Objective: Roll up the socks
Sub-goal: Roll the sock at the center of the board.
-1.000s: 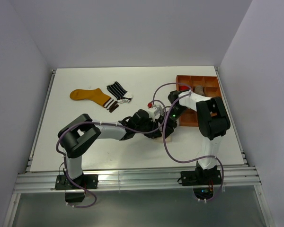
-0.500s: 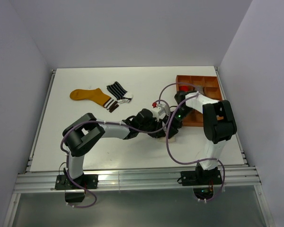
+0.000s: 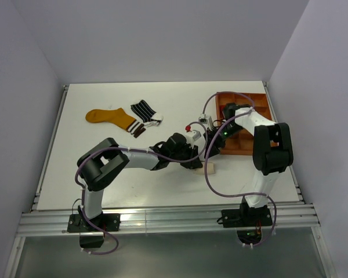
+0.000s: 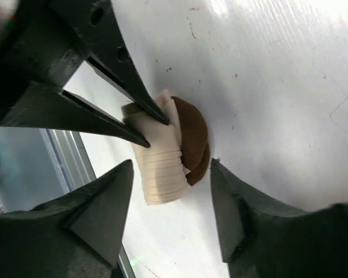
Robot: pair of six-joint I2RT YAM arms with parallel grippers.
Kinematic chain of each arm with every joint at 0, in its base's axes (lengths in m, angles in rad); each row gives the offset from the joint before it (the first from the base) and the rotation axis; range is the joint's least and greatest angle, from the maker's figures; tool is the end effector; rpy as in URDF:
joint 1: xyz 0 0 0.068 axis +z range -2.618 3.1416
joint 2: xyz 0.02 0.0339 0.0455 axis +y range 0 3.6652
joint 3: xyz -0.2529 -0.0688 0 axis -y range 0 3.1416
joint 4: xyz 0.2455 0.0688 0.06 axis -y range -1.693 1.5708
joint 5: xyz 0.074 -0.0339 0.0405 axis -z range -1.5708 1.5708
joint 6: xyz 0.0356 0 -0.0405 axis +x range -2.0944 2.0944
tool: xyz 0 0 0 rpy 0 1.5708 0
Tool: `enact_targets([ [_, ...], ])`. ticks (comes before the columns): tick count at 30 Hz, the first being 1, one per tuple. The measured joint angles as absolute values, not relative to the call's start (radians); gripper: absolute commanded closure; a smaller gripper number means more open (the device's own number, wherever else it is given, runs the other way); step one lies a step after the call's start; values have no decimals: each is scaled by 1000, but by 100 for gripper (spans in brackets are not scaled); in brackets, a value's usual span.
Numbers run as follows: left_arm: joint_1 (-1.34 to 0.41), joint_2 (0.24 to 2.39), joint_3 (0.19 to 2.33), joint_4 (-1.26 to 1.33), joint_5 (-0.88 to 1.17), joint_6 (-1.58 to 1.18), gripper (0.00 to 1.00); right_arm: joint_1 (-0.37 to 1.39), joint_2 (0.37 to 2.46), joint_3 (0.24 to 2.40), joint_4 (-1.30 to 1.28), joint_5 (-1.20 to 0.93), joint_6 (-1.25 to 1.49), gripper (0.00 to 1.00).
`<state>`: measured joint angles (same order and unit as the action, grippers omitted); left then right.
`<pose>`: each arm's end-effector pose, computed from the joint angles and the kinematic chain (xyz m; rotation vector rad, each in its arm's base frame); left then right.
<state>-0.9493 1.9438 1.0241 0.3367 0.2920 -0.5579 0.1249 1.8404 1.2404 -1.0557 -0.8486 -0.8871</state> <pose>0.2239 -0.3303 0.1306 0.6439 2.2849 -1.1256 0.3098 0.0658 0.1710 -1.2470 2.3559 1.1596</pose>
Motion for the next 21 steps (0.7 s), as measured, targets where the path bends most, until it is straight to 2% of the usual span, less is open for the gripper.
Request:
enact_targets([
  [7,-945,1953,1044,310,303,-575,100,113,1803,1222,-1030,-877,-888,33],
  [13,-939,1972,1078,265,333,-619,100,69,1592,1120,-959,-886,-888,34],
  [21,-924,2035,1208,99,411,-669,100,39,1306,878,-824,-859,-916,30],
])
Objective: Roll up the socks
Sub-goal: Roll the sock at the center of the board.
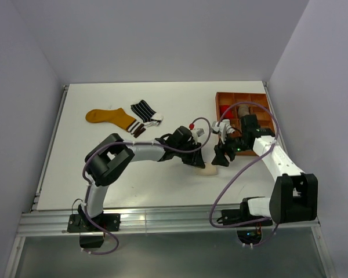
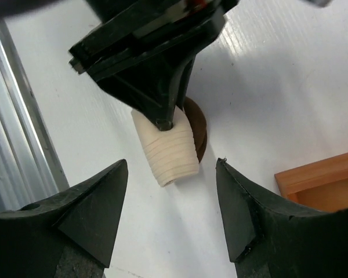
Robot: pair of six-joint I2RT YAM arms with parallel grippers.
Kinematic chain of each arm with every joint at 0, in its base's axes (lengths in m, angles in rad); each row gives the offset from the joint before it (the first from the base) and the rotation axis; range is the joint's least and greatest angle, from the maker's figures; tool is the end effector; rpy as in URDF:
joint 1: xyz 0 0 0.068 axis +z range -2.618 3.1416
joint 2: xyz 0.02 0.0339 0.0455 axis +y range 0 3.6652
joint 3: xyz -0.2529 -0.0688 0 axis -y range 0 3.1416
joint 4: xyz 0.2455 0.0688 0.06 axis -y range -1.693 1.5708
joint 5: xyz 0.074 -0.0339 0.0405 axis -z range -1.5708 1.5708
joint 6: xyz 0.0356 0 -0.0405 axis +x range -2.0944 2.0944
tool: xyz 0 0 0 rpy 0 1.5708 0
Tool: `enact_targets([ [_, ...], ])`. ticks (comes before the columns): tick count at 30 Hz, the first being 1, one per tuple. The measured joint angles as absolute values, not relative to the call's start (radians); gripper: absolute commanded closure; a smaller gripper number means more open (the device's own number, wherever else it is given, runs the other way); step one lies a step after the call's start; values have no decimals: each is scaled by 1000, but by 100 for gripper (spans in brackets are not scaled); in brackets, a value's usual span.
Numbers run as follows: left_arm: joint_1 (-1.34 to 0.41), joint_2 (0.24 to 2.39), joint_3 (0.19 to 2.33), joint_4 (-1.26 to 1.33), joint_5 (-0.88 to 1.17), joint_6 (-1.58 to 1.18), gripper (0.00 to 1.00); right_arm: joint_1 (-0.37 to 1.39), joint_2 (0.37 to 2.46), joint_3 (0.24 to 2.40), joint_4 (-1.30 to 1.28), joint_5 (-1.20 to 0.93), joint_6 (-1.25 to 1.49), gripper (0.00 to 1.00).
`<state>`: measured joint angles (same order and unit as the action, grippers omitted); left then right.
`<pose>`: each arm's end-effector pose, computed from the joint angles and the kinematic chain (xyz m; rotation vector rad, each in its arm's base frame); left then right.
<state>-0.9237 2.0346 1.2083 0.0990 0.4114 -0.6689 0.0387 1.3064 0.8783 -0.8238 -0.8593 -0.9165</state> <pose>0.2438 -0.3463 0.1289 0.5652 2.5188 -1.1993 0.2314 0.0359 0.2179 -1.2477 2.0298 0.8232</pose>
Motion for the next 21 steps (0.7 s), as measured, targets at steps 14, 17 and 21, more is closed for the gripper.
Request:
enact_targets([
  [14,-879,2138,1338,-59,630,-702,100,121,1095,676,-669,-726,-989,26],
  [17,-870,2156,1365,-101,666,-704,100,200,1066,616,-607,-668,-989,25],
  [21,-863,2179,1410,-168,699,-704,100,312,1028,538,-556,-601,-984,23],
])
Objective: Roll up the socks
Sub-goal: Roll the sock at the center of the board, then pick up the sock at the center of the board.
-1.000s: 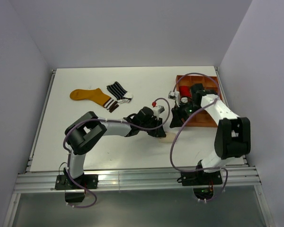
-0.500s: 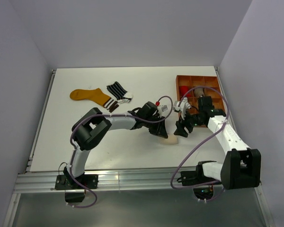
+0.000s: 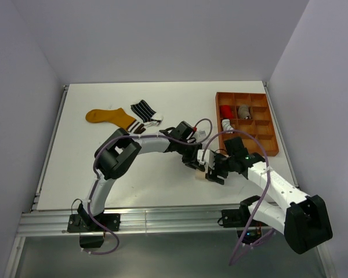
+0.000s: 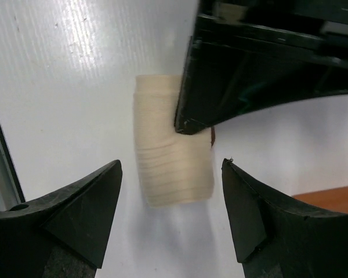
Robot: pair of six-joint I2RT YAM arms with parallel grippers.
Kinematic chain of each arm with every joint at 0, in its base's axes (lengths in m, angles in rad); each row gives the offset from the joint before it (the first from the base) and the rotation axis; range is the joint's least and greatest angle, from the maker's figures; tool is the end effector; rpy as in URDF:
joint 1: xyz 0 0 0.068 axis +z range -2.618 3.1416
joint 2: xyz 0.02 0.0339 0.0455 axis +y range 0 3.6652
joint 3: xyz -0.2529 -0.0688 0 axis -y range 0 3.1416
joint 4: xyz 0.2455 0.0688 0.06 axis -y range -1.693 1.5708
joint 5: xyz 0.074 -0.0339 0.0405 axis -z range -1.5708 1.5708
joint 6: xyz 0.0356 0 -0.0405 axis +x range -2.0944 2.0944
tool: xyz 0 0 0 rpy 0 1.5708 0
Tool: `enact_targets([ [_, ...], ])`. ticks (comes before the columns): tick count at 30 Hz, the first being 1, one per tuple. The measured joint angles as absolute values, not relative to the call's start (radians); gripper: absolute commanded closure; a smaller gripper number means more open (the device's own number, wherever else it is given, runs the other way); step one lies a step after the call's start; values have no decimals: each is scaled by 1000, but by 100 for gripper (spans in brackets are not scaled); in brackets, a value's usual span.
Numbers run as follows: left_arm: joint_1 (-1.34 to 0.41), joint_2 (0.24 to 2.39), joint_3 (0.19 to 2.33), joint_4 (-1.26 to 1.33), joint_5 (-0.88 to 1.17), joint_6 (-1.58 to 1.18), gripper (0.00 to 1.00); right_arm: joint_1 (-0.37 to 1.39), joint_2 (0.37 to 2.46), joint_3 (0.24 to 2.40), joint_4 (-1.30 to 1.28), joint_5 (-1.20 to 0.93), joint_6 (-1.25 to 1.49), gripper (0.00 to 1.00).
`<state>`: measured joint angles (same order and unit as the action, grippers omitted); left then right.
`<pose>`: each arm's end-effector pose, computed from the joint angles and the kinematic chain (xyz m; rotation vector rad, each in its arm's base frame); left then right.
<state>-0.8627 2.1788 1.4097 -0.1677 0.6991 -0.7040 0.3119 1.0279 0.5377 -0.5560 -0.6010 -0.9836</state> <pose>0.2704 -0.3511 0.1119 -0.5489 -2.7308 1.3546 0.1708 0.0762 0.1779 -1.6175 1.8047 0.4929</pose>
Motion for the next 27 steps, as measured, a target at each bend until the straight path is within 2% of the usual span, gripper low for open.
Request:
enact_targets([
  [15,-853,2230,1489,-302,775,-701,100,491,1026,464,-417,-422,-962,23],
  [27,-843,2257,1514,-364,838,-692,100,593,1149,476,-367,-332,-954,25],
])
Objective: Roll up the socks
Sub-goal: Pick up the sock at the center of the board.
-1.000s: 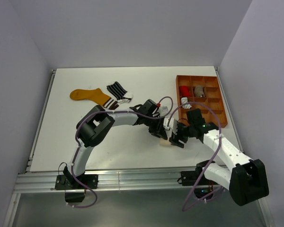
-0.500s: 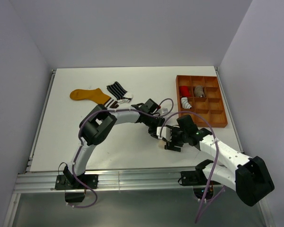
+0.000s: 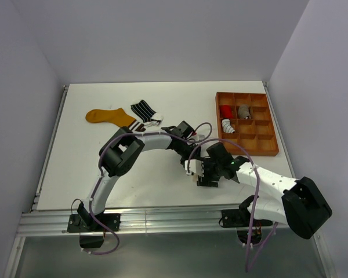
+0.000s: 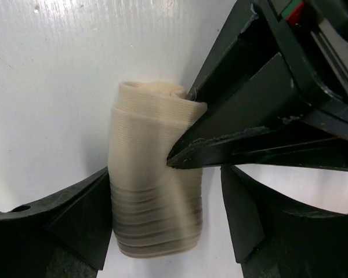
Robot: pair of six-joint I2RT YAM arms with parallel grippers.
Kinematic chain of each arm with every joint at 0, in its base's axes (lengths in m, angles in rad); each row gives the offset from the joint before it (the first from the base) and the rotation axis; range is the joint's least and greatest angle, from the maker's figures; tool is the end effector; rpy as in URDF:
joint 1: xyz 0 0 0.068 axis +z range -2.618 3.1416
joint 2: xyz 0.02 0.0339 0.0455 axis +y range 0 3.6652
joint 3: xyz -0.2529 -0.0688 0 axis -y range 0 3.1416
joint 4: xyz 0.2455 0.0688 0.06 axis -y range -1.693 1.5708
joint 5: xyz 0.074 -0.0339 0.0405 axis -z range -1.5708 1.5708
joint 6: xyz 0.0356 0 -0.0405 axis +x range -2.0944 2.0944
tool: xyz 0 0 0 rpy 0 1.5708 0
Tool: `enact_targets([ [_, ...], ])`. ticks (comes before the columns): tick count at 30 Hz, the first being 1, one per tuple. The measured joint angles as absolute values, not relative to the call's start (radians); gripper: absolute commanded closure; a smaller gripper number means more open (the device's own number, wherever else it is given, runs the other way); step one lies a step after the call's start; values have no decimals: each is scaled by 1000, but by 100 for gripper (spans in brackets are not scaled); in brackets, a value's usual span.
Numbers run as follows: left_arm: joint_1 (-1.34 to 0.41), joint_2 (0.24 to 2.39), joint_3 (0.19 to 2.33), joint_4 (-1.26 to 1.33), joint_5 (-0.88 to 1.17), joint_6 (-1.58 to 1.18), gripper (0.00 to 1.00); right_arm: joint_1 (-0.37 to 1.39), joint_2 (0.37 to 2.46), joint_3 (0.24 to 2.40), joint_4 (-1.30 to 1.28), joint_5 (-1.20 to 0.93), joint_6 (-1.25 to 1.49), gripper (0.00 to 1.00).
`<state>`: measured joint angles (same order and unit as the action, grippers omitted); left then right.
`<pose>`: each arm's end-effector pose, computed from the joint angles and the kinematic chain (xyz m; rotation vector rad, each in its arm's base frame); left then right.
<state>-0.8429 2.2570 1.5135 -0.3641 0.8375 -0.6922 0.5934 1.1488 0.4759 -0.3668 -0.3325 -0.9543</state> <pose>0.2765 -0.3500 0.0996 -0.4665 -2.5647 1.2549 0.1596 0.1216 0.1453 -1.8635 1.7407 0.2962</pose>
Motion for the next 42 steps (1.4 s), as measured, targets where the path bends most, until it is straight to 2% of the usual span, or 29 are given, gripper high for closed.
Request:
enact_targets([
  [2,-839,2260,1514,-371,847,-692,100,601,1161,483,-366,-329,-951,28],
  [5,-832,2267,1519,-383,863,-691,100,609,1193,504,-382,-330,-942,39],
  [6,-830,2270,1520,-384,868,-690,100,611,1206,513,-391,-331,-939,45],
  [8,-823,2273,1519,-389,883,-688,99,613,1237,535,-410,-336,-932,53],
  [9,-820,2275,1519,-390,892,-686,97,614,1253,548,-420,-338,-931,60],
  [11,-812,2281,1520,-392,912,-677,96,614,1279,569,-437,-339,-932,66],
  [21,-772,2283,1497,-376,964,-679,79,615,1429,710,-542,-361,-910,99],
  [24,-745,2252,1443,-326,959,-706,70,612,1463,740,-540,-381,-894,100],
  [27,-719,2218,1391,-263,942,-743,66,600,1486,759,-524,-402,-872,100],
  [35,-617,2102,1274,-91,842,-842,66,553,1493,772,-511,-419,-810,100],
  [42,-552,1969,1232,47,743,-909,68,482,1499,846,-609,-443,-778,100],
])
